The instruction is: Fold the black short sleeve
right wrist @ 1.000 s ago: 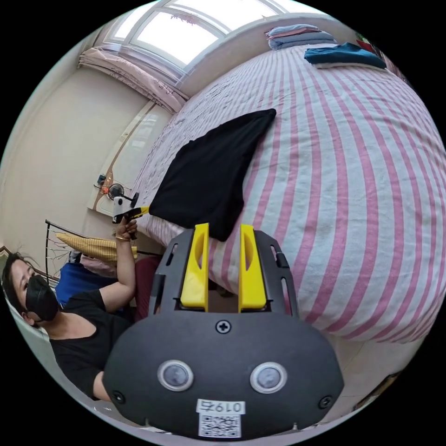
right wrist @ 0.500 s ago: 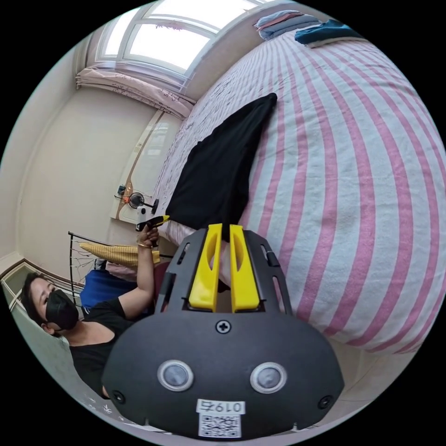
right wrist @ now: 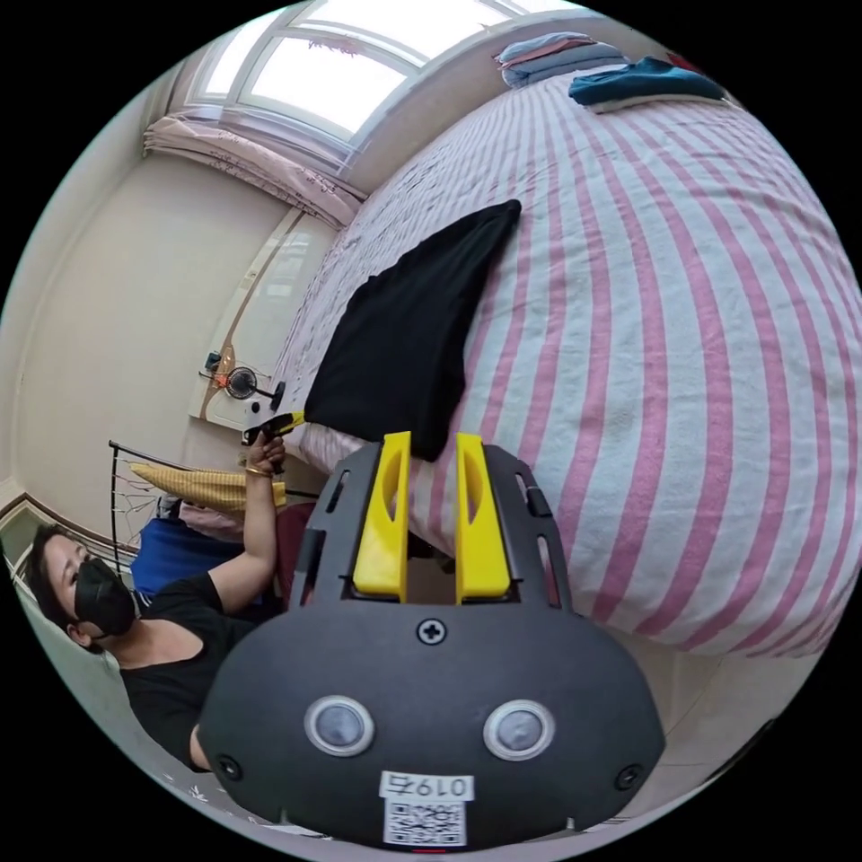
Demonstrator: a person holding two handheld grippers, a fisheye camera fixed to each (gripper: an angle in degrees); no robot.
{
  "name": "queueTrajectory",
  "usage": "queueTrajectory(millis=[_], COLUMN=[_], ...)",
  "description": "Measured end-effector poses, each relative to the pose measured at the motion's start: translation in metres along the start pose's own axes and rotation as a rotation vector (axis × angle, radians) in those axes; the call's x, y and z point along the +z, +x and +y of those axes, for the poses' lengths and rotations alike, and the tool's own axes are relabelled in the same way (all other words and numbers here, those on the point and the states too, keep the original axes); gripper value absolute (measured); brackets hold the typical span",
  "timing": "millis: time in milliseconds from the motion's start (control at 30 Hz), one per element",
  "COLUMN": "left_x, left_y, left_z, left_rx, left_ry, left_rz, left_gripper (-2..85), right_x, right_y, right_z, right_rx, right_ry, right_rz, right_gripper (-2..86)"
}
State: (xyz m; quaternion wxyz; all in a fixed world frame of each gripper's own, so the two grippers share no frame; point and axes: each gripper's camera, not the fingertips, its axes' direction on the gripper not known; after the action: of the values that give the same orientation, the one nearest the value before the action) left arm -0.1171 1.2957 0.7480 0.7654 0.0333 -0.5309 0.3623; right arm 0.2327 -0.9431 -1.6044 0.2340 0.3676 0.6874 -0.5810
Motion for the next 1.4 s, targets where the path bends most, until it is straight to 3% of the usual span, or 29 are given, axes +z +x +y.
queueTrajectory(millis=[133, 400, 667, 933, 1200, 1400], left_x=[-0.018, 0.009, 0.029, 0.023, 0.049, 0.034], left_y=[-0.001, -0.008, -0.003, 0.013, 0.044, 0.08], left_z=[0.01, 0.012, 0.024, 0.048, 0.072, 0.111], left_rx=[0.009, -0.003, -0.013, 0.012, -0.01, 0.002], left_ry=[0.062, -0.064, -0.088, -0.019, -0.058, 0.063], left_rz=[0.041, 0.065, 0.121, 0.141, 0.096, 0.037], left_gripper=[7.6, 10.7, 5.6, 2.8, 1.8, 1.5], right_x=[-0.011, 0.004, 0.017, 0.002, 0.031, 0.021], right_y=[0.003, 0.016, 0.014, -0.045, -0.09, -0.158], right_z=[0.01, 0.021, 0.034, 0.054, 0.071, 0.1], right_rx=[0.002, 0.049, 0.111, 0.029, 0.048, -0.048], right_ry=[0.002, -0.034, 0.02, 0.059, -0.024, -0.011], right_rz=[0.004, -0.147, -0.253, -0.121, -0.088, 0.027], right_gripper=[9.6, 9.0, 3.4, 0.8, 3.4, 4.5])
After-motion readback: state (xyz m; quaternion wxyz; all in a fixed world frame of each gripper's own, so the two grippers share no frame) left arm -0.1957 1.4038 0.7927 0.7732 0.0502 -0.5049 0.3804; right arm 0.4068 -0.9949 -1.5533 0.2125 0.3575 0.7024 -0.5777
